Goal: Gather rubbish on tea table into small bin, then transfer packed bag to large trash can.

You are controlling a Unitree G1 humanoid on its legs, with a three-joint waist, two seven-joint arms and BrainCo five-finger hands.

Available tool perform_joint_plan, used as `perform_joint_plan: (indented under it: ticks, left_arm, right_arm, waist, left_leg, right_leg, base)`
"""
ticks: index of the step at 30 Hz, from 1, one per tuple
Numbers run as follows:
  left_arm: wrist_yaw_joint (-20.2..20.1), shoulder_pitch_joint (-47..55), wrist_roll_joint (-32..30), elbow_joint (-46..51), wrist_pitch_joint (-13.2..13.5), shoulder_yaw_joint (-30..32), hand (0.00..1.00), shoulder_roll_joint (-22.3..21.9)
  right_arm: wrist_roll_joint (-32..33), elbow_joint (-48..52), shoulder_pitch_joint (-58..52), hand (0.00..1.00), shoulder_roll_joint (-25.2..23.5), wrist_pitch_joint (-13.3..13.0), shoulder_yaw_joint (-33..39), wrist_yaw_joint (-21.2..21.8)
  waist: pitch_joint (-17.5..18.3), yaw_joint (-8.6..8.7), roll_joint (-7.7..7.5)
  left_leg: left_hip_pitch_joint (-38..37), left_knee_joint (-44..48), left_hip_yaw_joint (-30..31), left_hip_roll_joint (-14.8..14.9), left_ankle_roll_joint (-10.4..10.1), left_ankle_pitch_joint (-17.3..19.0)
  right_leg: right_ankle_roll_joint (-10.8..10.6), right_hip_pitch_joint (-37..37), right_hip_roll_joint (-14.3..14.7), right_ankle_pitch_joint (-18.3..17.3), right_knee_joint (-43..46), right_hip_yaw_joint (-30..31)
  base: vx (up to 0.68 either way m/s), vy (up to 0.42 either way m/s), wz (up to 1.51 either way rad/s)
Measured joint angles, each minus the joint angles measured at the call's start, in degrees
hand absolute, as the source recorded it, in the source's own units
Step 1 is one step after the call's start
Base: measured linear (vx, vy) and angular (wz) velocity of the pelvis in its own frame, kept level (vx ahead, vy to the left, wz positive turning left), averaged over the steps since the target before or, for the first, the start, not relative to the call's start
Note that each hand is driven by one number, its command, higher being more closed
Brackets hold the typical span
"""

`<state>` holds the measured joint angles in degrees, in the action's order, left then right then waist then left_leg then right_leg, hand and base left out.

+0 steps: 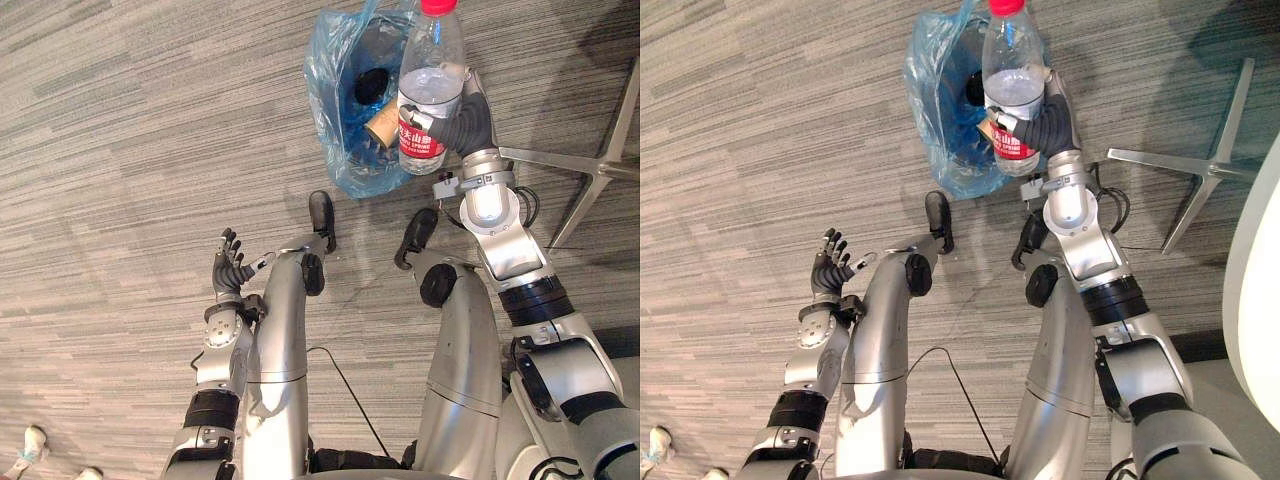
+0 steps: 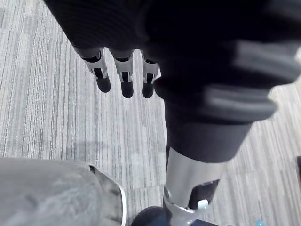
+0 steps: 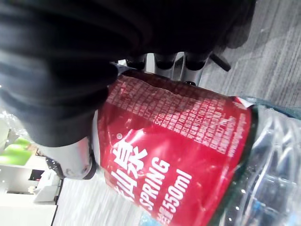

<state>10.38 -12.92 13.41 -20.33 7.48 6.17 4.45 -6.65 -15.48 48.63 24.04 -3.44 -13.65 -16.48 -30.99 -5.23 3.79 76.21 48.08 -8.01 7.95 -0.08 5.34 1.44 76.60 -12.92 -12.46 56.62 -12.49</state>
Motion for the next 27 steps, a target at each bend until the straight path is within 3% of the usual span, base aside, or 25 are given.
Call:
perform_joint_plan:
  ticks: [8,15,20,27]
  left_arm:
    - [-0.2,0.0,0.8,0.0,0.3,-0.2,0.00,0.1]
    - [-0.3,0.0,0.7,-0.5,0.3,-0.5,0.00,0.3]
    - [-0.3,0.0,0.6,-1.3,0.2,-0.5,0.00,1.0]
    - [-0.3,0.0,0.5,-2.8,-0.2,-1.0,0.00,1.5]
  right_arm:
    - [0.0,-2.4,1.4,0.00,-2.2,0.0,-0.4,-0.1]
    - [-1.2,-2.4,1.0,0.00,-2.7,0.0,-0.5,0.0]
    - [-4.8,-2.4,-1.6,0.00,-2.4,0.0,-0.6,0.5]
    - [-11.2,0.0,-4.8,0.00,-1.0,-0.3,-3.4,0.6]
  waist:
    - [0.1,0.27,-0.24]
    - [1.1,0.36,-2.01]
    - [2.5,0.34,-3.64]
    - [4.4,0.35,-3.99]
  left_leg:
    - [0.2,0.0,0.3,0.0,-0.1,0.0]
    - [0.3,0.0,0.4,0.0,-0.5,0.0]
    - [0.4,0.0,0.6,0.0,-0.4,-0.1]
    - [0.3,0.2,1.0,0.1,-0.5,0.0]
  right_leg:
    - [0.2,0.1,0.1,-0.2,0.1,-0.3]
    - [0.7,0.2,0.1,-0.3,0.2,-0.4]
    - [0.9,0.1,0.1,-0.4,0.2,-0.5]
    - [1.1,-0.4,0.2,-0.5,0.0,-1.1]
  base:
    - [-0.02,0.016,0.00]
    - [-0.05,0.025,0.01]
    - [-0.03,0.017,0.00]
    - [-0.04,0.024,0.00]
